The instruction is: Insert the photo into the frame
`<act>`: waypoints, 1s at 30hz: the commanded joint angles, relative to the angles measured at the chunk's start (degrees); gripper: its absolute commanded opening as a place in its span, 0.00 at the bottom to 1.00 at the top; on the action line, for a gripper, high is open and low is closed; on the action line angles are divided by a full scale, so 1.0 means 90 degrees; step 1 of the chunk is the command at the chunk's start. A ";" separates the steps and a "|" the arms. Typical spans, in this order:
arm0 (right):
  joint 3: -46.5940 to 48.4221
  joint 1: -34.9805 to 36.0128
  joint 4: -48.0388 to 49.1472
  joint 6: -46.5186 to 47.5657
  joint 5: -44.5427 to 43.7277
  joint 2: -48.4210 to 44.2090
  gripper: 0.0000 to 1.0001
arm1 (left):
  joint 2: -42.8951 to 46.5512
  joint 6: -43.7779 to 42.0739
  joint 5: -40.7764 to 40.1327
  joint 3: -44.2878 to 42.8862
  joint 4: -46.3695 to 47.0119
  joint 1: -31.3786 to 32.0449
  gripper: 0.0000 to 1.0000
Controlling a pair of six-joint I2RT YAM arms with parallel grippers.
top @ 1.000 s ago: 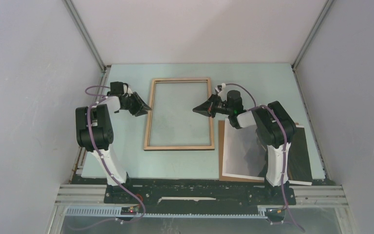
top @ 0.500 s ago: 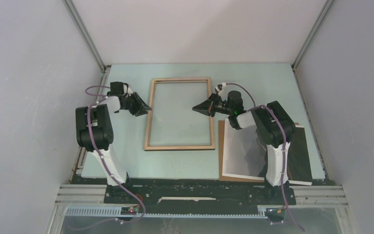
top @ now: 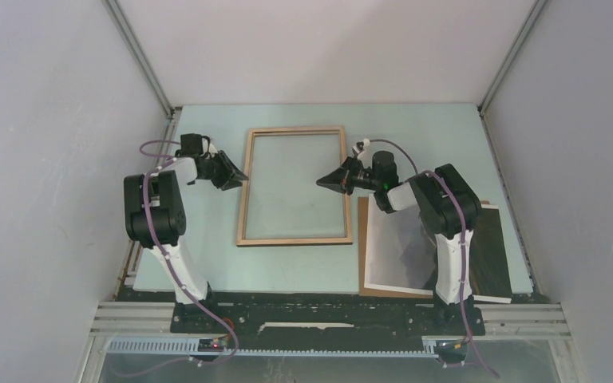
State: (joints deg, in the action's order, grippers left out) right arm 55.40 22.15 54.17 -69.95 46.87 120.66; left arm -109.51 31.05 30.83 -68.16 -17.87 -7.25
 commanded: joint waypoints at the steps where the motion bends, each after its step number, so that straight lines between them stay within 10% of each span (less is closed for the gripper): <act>1: 0.0056 0.0000 0.0157 0.0272 0.0099 0.0141 0.00 | -0.0023 0.0023 0.0292 0.0143 0.0041 0.0070 0.36; 30: 0.0415 -0.0256 -0.0526 0.1151 0.0334 0.0649 0.09 | -0.0015 0.0011 0.0317 0.0129 0.0042 0.0071 0.35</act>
State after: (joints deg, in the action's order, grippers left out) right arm 56.80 19.94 49.95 -62.52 48.95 126.02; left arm -109.54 31.07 31.75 -68.16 -17.89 -7.25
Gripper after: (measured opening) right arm 0.058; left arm 0.361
